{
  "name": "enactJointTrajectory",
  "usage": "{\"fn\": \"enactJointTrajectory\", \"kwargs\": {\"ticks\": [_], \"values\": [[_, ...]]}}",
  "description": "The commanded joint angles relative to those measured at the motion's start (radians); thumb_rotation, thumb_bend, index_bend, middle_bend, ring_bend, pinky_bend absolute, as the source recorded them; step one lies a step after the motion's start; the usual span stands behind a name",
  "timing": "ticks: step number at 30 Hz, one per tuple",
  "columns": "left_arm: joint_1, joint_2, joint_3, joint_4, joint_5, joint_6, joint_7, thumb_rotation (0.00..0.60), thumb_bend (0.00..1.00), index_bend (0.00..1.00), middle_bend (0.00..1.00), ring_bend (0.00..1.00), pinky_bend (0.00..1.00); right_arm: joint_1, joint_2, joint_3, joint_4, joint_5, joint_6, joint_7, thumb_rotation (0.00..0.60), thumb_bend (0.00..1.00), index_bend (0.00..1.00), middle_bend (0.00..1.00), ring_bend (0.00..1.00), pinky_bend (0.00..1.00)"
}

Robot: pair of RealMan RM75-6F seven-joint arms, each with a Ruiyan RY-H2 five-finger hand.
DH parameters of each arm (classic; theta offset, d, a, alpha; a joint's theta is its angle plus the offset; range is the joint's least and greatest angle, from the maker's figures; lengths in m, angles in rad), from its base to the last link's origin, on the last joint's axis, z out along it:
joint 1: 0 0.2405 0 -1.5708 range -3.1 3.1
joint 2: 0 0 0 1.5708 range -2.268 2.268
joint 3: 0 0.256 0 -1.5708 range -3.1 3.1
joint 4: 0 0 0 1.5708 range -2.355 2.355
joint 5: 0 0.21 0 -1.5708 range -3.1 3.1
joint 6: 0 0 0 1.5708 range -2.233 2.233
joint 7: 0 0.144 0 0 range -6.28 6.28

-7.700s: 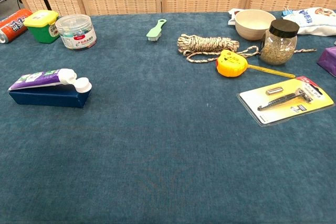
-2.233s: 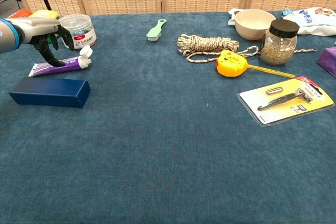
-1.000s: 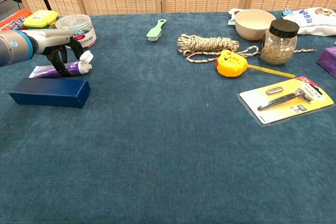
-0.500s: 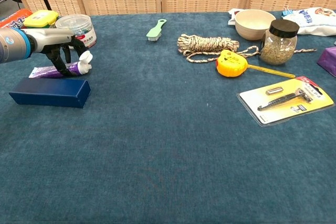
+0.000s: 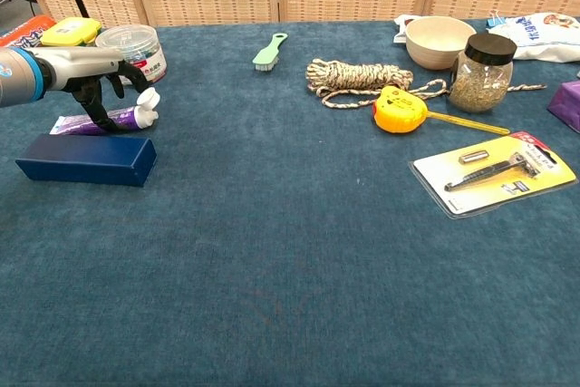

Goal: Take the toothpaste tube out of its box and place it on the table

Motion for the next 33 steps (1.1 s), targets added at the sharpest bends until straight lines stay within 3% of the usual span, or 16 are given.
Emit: {"fn": "enactJointTrajectory", "kwargs": {"ticks": [1, 8, 18, 33], "values": [[0.004, 0.005, 0.006, -0.006, 0.004, 0.006, 0.003, 0.600, 0.27, 0.25, 0.16, 0.18, 0.30, 0.000, -0.001, 0.000, 0.001, 0.000, -0.001, 0.001, 0.600, 0.37, 0.03, 0.00, 0.03, 0.13], [0.001, 0.011, 0.011, -0.009, 0.006, -0.014, -0.010, 0.600, 0.27, 0.29, 0.16, 0.18, 0.20, -0.001, -0.001, 0.001, 0.001, 0.000, 0.001, 0.002, 0.600, 0.37, 0.02, 0.00, 0.03, 0.13], [0.001, -0.003, 0.010, 0.004, 0.013, -0.012, -0.032, 0.600, 0.27, 0.37, 0.21, 0.24, 0.22, -0.002, -0.001, 0.003, 0.000, 0.003, 0.002, 0.004, 0.600, 0.37, 0.02, 0.00, 0.03, 0.13], [0.001, -0.035, 0.000, 0.034, -0.011, 0.019, -0.020, 0.600, 0.27, 0.35, 0.21, 0.24, 0.24, -0.006, -0.001, 0.004, 0.000, 0.012, 0.001, 0.005, 0.600, 0.37, 0.02, 0.00, 0.03, 0.14]]}}
